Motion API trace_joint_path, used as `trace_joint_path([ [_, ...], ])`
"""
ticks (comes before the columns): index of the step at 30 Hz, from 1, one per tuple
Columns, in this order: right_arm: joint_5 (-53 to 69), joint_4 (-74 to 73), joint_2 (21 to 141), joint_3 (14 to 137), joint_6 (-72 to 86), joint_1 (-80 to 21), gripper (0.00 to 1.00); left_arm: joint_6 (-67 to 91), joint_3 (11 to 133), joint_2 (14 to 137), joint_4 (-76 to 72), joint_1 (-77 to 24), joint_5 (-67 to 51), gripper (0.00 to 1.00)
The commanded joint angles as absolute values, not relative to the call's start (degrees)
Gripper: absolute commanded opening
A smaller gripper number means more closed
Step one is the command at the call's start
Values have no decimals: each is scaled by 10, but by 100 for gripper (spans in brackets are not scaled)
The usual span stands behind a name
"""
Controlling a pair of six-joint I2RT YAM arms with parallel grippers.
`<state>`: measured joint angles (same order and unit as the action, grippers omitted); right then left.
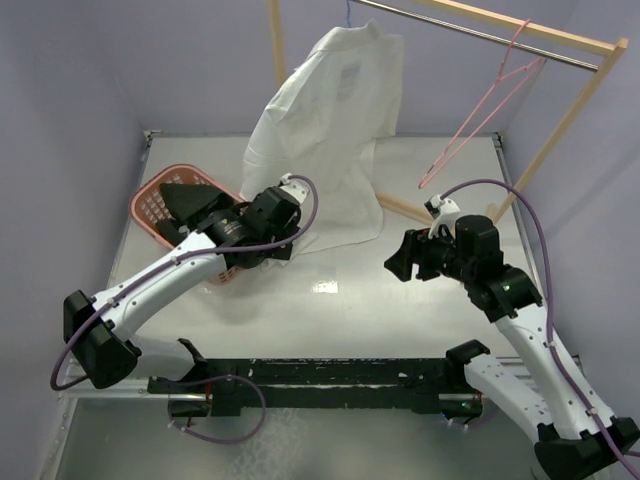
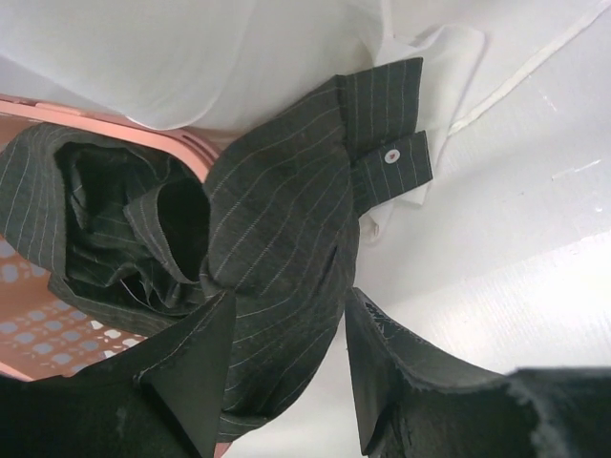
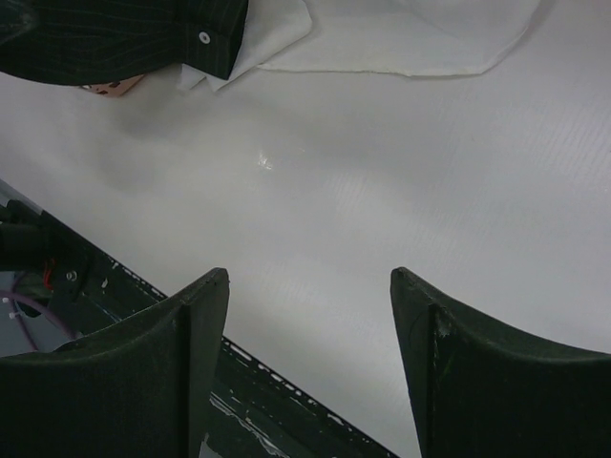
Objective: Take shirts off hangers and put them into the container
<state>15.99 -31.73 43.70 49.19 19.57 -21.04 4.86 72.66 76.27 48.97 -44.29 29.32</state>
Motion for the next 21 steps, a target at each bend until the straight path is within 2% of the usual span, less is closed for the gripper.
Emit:
trace_joint_path([
  [1,160,-298,437,487,199,-210,71,50,718,780,489,-464,353,53],
  [12,159,-300,432,483,197,-210,70,56,686,823,488,-478,437,52],
  [16,159,-299,433,482,197,-210,71,53,672,826,474,-480,452,48],
  [19,159,-298,434,482,198,-210,71,53,667,835,474,-482,454,39],
  [20,158,-298,433,482,198,-210,70,55,667,838,476,-482,454,33],
  [21,158,-298,434,482,198,-210,70,56,668,842,477,-483,454,23],
])
